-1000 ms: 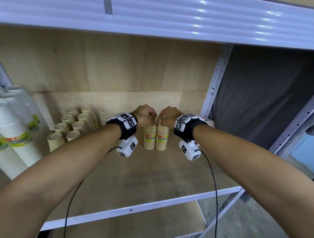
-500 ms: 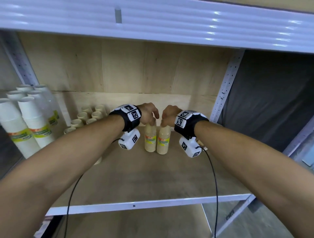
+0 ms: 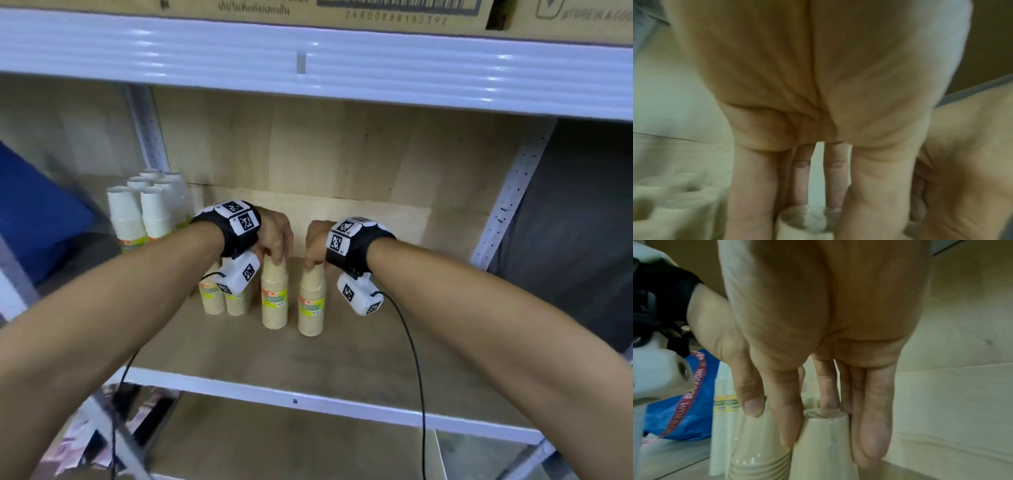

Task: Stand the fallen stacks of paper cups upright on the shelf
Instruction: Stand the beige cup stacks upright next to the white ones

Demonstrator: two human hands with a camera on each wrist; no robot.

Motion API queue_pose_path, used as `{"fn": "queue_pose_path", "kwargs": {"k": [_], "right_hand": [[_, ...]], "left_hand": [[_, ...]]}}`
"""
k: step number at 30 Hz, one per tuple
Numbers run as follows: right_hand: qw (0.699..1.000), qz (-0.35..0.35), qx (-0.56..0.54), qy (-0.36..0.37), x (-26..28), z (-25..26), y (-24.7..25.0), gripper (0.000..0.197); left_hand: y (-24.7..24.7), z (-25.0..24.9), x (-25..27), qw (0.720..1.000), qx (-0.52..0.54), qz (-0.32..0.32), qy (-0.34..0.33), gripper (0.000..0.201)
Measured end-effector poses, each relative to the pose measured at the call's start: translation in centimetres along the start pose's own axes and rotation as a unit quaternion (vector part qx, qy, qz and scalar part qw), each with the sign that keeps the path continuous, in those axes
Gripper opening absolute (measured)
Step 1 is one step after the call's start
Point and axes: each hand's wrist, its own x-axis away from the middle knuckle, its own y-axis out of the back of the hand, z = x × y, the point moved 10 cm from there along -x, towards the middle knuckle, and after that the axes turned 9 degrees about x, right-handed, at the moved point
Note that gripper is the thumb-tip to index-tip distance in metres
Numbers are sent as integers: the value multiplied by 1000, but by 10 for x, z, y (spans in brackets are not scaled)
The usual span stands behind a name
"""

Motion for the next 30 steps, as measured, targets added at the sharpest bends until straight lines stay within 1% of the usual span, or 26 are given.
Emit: {"fn": "queue_pose_path", "kwargs": {"k": [2, 4, 8, 10, 12, 14, 18, 19, 21, 25, 30], "right_hand": [[1000, 5, -2, 30, 7, 26, 0, 41], [998, 8, -4, 65, 9, 53, -1, 39], [993, 4, -22, 114, 15, 100, 0, 27], [992, -8, -30, 126, 11, 119, 1, 29], [989, -24, -34, 139, 9, 137, 4, 31], [988, -25, -36, 148, 5, 151, 4, 34], [986, -28, -32, 159, -4, 168, -2, 41], [988, -30, -21, 152, -9, 169, -5, 43], [988, -40, -38, 147, -11, 172, -5, 44], [988, -27, -37, 149, -14, 175, -8, 52], [986, -28, -57, 154, -18, 177, -8, 40]], "left_hand": [[4, 21, 13, 1000, 10, -6, 20, 27], [5, 42, 25, 999, 17, 2, 37, 28], [9, 81, 44, 998, 34, -8, 61, 33], [13, 98, 54, 997, 37, -24, 70, 34], [18, 113, 62, 996, 38, -43, 75, 30], [22, 127, 68, 993, 53, -61, 85, 29], [23, 144, 74, 991, 49, -84, 94, 37], [22, 147, 74, 991, 50, -86, 94, 39], [20, 153, 74, 990, 55, -89, 94, 39], [15, 157, 70, 991, 57, -90, 81, 36], [9, 159, 63, 994, 52, -76, 65, 27]]}}
